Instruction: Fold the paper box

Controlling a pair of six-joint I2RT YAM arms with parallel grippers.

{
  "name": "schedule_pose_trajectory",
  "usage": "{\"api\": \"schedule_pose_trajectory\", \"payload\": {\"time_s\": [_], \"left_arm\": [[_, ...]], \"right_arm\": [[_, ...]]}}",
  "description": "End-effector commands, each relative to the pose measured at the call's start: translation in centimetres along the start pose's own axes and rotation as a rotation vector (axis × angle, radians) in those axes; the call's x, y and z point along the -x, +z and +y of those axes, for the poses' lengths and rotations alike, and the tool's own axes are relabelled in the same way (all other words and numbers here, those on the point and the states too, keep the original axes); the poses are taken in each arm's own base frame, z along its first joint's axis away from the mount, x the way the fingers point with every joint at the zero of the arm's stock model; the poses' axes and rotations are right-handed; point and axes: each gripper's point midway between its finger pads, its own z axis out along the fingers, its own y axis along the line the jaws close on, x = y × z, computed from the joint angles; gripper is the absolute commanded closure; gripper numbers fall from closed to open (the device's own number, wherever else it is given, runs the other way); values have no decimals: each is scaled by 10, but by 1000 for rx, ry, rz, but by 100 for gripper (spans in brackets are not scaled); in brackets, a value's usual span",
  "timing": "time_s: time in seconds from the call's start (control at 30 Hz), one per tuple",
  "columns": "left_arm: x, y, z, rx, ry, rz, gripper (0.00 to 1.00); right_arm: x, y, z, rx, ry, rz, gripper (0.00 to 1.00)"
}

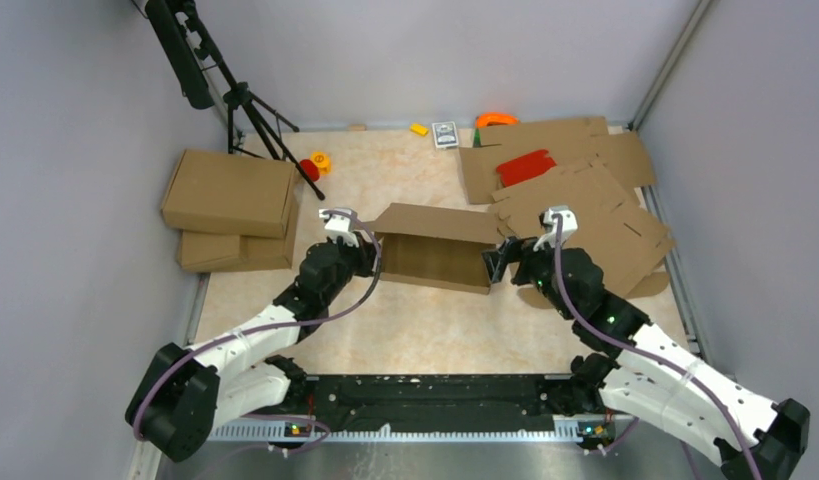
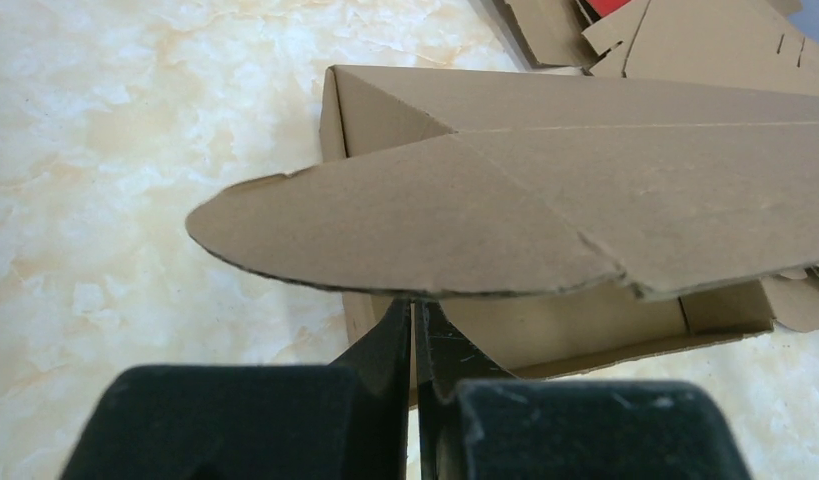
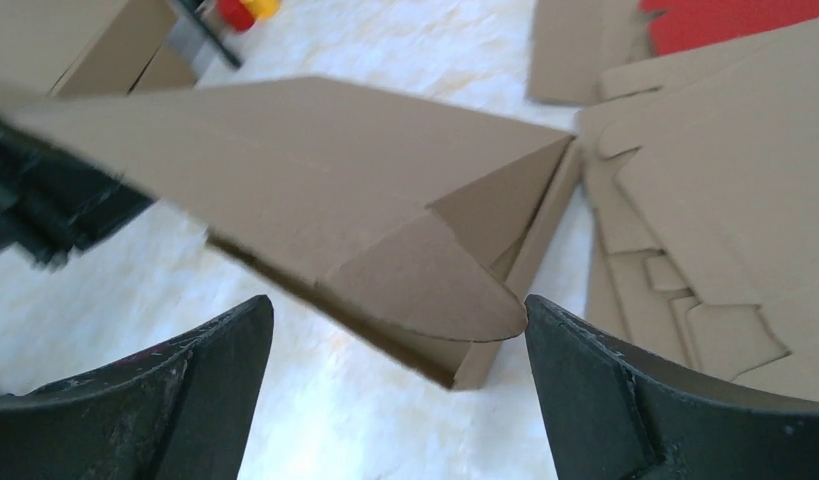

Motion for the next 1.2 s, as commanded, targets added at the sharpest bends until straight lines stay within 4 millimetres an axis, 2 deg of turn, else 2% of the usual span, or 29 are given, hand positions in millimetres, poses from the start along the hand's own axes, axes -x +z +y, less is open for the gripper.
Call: {"api": "schedule_pose_trajectory", "payload": {"time_s": [0.0,0.13,0.23,0.33,0.4,0.5,0.6,0.67,0.77,0.83,0.9,1.0,1.07,1.17], "left_arm": [[6,-2,-3,-8,2,-27,100],[2,-3,-3,-3,-5,-2,100],[1,-5,-4,-3,-7,16,100],[0,-8,-3,-3,-11,11,100],[0,-11,-3,-2,-13,12,100],[0,-15,-3,-3,-15,20,100],[-1,-21,-5,-10,-15,42,100],[0,-28,-5,0,-30,66,96],[-11,-47,7,112,-108,170,91],[-6,-62,13,183,-169,199,92],[-1,-77,10,187,-195,214,93],[21,-94,6,191,-271,149,99],[44,-102,0,173,-296,87,100],[75,-106,-11,139,-300,27,100]], "right_arm": [[-11,-31,38,235,-4,126,7],[25,-50,49,280,28,62,6],[55,-52,46,222,49,0,6],[67,-44,49,186,9,28,6],[69,-36,46,134,12,58,5],[56,-22,46,101,-2,121,5],[30,-12,43,81,3,201,8],[11,-8,39,69,16,239,10],[-19,-6,32,68,37,278,16],[-36,-5,28,67,51,300,17],[-50,-4,24,62,59,321,18],[-67,-2,18,43,62,347,22],[-74,-1,13,24,65,356,24],[-83,0,7,3,66,366,28]]}}
